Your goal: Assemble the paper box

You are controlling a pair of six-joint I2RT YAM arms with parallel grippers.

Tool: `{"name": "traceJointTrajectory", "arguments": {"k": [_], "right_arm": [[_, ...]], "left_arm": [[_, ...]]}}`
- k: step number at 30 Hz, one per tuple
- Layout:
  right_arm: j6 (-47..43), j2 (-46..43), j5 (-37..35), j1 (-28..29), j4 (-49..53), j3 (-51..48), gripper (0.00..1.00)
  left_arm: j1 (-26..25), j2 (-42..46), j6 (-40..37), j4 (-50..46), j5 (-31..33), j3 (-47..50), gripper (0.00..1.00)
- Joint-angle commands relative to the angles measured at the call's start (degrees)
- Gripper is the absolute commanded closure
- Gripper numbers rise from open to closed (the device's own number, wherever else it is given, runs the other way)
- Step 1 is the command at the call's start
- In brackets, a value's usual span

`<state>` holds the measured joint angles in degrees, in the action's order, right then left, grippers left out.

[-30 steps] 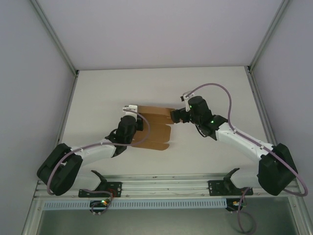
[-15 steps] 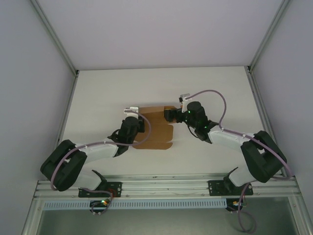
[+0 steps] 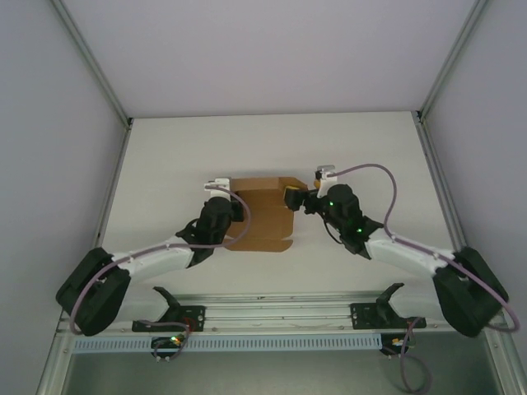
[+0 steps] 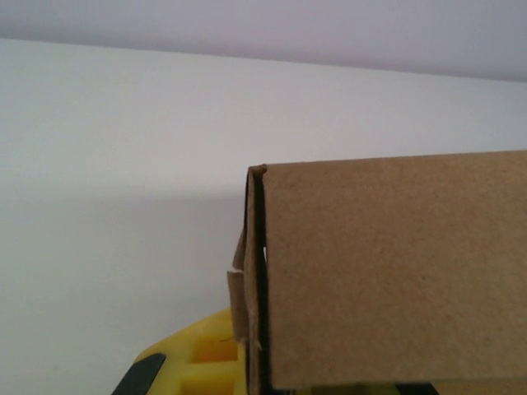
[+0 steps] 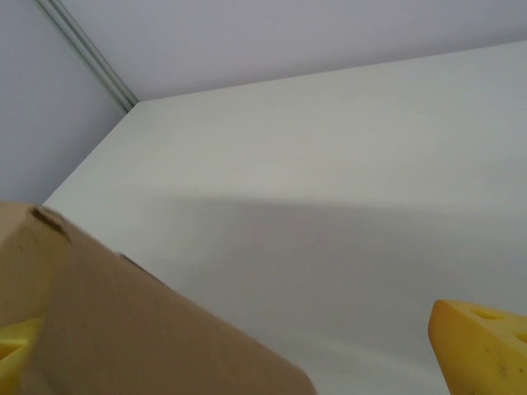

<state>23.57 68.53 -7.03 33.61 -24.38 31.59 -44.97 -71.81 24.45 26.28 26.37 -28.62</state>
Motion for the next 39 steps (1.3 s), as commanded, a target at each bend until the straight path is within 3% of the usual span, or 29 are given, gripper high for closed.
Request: {"name": "traceJointTrajectory", "arguments": {"k": [1,7,16,21,33,39], "right_arm": [[-1.6,-6.11,-4.83,0.23,14.45,-0.98,0.0],[-1.54,-10.58,-4.52,0.23,18.54,-3.67,0.0],[-1.08,-3.19,-8.17,0.3,-0.31,-4.28,0.0],[-1.69,0.63,-6.07,1.09,-10.3,-4.62,0.0],[-2.15,8.31,1.22,1.91,-13.58,0.4,0.0],[-4.39,13.74,0.07,4.69,-13.13,4.9,0.0]], "left_arm": [[-0.11,3.85,-0.34,-3.69,3.15,-1.41,1.0],[0.29,8.3,-0.18,-5.68,3.77,-0.51,1.0],[0.23,8.71,0.12,-6.12,1.79,-0.06,1.0],[0.24,8.35,0.71,-5.8,1.41,0.16,1.0],[0.29,7.47,2.42,-3.09,-0.51,0.32,1.0],[0.2,6.56,4.05,-3.27,-1.02,-0.21,1.0]]}}
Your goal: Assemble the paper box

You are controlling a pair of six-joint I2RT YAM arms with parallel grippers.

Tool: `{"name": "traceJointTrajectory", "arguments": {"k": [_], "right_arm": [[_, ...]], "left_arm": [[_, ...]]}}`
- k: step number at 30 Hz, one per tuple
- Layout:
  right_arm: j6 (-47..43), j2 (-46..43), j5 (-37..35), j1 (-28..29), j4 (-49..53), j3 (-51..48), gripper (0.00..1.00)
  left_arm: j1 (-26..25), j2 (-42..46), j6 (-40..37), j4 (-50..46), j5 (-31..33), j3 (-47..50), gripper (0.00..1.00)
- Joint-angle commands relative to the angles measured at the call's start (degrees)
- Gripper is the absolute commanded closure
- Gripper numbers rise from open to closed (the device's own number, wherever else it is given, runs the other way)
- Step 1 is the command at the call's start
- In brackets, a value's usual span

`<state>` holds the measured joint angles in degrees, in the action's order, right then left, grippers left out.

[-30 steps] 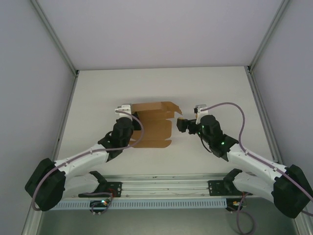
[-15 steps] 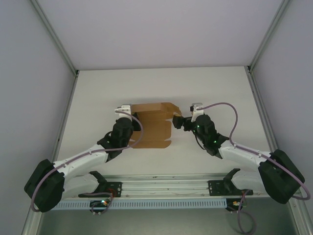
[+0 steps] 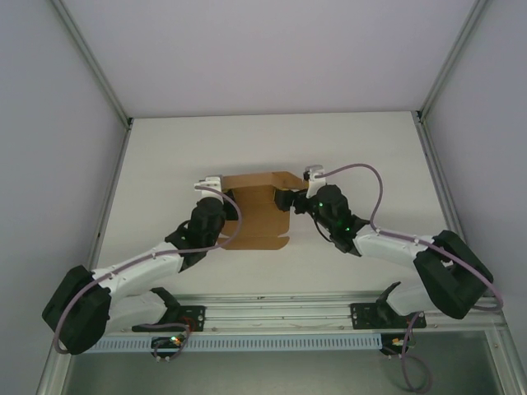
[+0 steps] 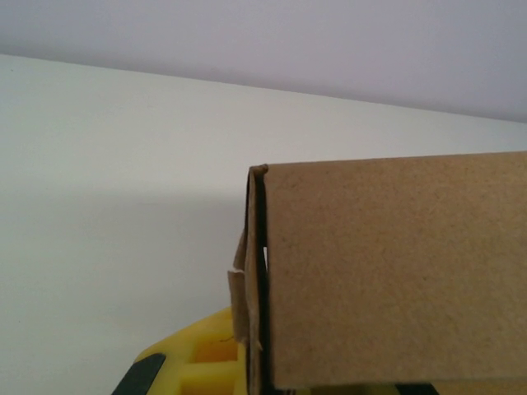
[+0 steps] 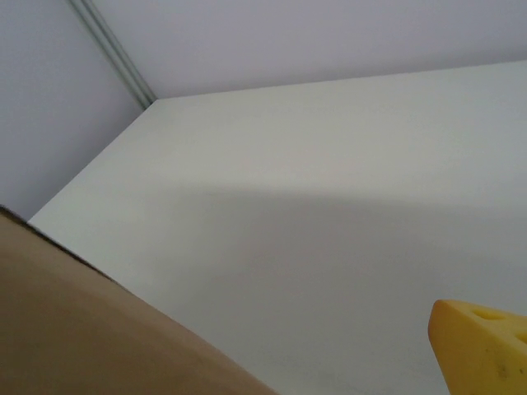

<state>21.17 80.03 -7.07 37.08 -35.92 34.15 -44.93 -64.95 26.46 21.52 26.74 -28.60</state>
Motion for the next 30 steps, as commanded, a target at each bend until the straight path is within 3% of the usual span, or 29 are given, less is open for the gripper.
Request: {"name": "traceJointTrajectory", "arguments": {"k": [1,10,14,19,26,30], "right_arm": [[-2.47,2.95,-0.69,1.69,-1.08,3.03,0.0],[-7.85,7.38,-15.74,6.78,7.42,8.4,0.0],[-8.0,4.16,-16.2,7.03,7.52,6.35,0.0],[-8.33,-6.53,-12.61,7.02,14.23,2.57,0.0],[-9.04,-26.42,-4.78,7.02,27.6,-1.14,0.0],[-9.17,-34.99,-7.61,3.76,31.42,-1.31,0.0]], "left_arm": [[0.11,-0.31,2.15,1.62,-1.37,-0.15,1.0],[0.18,1.67,2.55,1.44,-0.47,0.52,1.0],[0.37,1.85,2.72,-0.42,1.43,0.37,1.0],[1.43,1.96,3.49,-4.17,3.05,-0.28,1.0],[3.57,3.23,3.74,-5.3,0.2,0.34,1.0],[4.26,4.3,2.68,-5.4,-1.69,0.75,1.0]]}}
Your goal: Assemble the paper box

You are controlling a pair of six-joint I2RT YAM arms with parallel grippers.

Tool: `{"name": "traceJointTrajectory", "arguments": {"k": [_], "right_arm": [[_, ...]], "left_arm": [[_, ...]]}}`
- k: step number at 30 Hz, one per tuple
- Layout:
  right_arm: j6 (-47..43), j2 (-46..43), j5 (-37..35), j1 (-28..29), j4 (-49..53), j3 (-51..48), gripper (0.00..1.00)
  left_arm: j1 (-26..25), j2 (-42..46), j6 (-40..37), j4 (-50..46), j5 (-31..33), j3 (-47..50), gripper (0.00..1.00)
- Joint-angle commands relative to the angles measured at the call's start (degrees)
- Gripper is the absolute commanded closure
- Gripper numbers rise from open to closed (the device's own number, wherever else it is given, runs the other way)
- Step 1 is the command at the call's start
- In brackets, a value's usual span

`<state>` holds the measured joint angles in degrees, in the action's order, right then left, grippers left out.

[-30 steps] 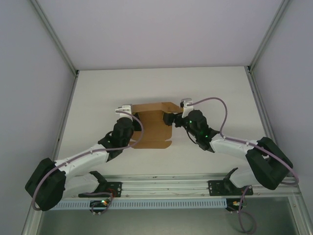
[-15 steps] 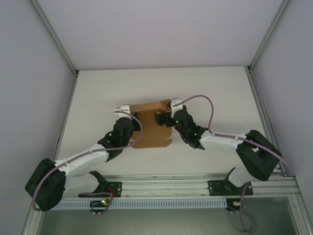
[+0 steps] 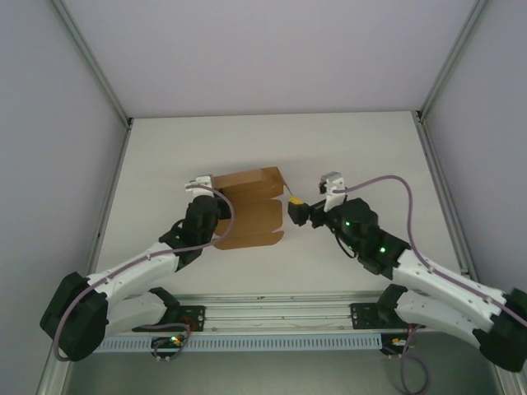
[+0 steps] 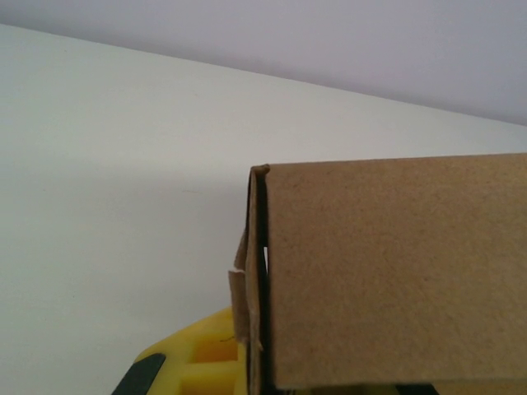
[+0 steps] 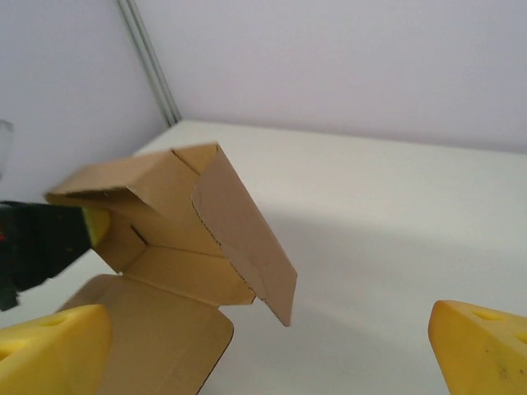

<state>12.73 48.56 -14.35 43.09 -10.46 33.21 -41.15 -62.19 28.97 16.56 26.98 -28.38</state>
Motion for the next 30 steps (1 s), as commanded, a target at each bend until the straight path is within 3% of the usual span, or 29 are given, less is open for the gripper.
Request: {"name": "traceJointTrajectory", "arguments": {"k": [1,6,8,13,17,23,30], "right_arm": [[0.22,-4.11,-0.79,-4.55,7.72,0.27,0.0],[4.28,2.04,9.74,-19.24,14.02,5.92,0.05],[3.31,6.7,13.31,-21.99,13.97,8.49,0.08],[-3.24,19.98,25.62,-22.18,14.57,16.45,0.15],[-5.1,28.33,28.35,-20.6,18.0,21.62,0.26],[-8.06,30.36,35.9,-15.39,16.59,22.64,0.29],[-6.57,32.11,38.63,-11.98,13.13,23.26,0.32]], "left_arm": [[0.66,1.81,-0.14,-0.46,-2.44,0.57,1.0],[0.78,2.82,-1.61,-0.36,-4.52,0.9,1.0],[0.74,3.18,-1.68,-0.43,-5.04,0.96,1.0],[0.75,3.61,-1.97,-0.21,-6.36,1.1,1.0],[0.89,3.69,-1.65,-0.43,-5.57,0.9,1.0],[0.91,2.92,-0.66,-0.74,-4.66,0.67,1.0],[0.89,0.81,-0.32,-0.48,-6.09,-0.56,1.0]]}}
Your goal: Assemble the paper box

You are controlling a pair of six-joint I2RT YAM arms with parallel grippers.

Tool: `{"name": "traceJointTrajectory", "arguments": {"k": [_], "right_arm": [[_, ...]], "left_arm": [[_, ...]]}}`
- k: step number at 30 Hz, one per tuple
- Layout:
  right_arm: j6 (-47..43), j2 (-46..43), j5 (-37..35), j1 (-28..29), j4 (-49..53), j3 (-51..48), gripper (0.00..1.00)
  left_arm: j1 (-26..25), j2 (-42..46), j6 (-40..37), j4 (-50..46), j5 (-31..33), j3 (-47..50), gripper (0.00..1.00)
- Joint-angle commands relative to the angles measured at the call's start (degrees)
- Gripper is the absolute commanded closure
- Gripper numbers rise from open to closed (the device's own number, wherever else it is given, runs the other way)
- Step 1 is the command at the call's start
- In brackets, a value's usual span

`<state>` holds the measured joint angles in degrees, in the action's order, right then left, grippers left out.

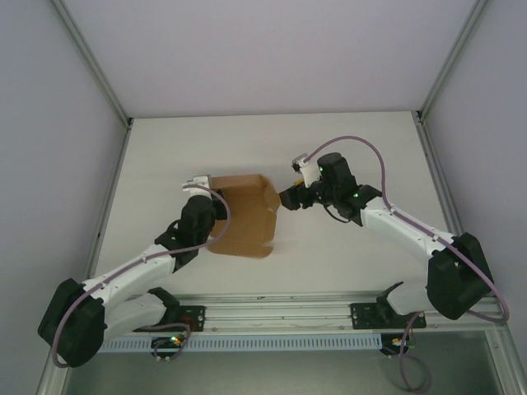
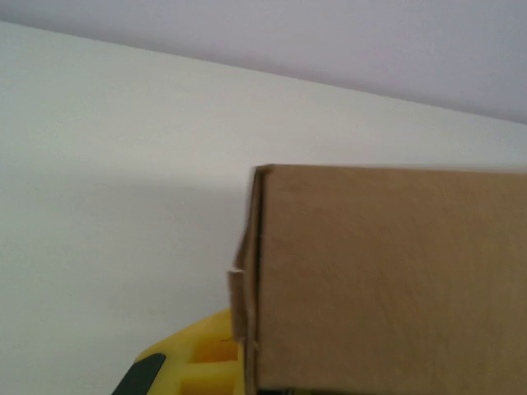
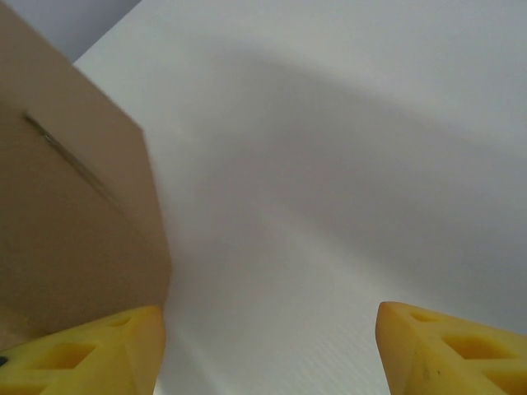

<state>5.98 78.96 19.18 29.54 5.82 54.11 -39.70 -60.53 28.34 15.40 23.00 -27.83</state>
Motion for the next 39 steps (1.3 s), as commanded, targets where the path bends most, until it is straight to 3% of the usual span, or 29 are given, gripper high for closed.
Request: {"name": "traceJointTrajectory", "arguments": {"k": [1,8,11,13,17,27,35,39], "right_arm": [[0.79,2.64,5.54,1.73,-3.54,2.62,0.32],[2.77,6.41,6.57,2.63,-8.0,3.84,0.34],[2.6,6.67,4.72,3.17,-8.83,4.07,0.4],[0.98,6.15,-1.42,4.61,-8.77,3.88,0.44],[-0.78,6.72,-18.55,8.77,-9.6,4.2,0.68],[5.72,13.77,-43.54,14.83,-17.15,6.85,0.76],[6.54,19.52,-55.15,17.65,-18.04,11.56,0.82],[9.32,22.27,-64.59,18.17,-17.39,13.63,0.95]], "left_arm": [[-0.55,-0.9,0.32,0.69,-2.42,-1.17,1.0],[-0.64,-0.36,0.91,0.69,-2.72,-0.84,1.0],[-0.64,0.2,0.88,0.55,-2.58,-0.62,1.0],[-0.62,0.34,1.17,0.42,-2.45,-0.51,1.0],[-0.69,0.08,2.14,0.68,-2.72,-0.43,1.0],[-2.72,-2.72,4.45,-2.04,0.2,-3.18,1.0],[-4.19,-5.93,8.23,-5.11,2.26,-6.4,1.0],[-4.9,-8.12,11.52,-7.48,2.78,-8.58,1.0]]}}
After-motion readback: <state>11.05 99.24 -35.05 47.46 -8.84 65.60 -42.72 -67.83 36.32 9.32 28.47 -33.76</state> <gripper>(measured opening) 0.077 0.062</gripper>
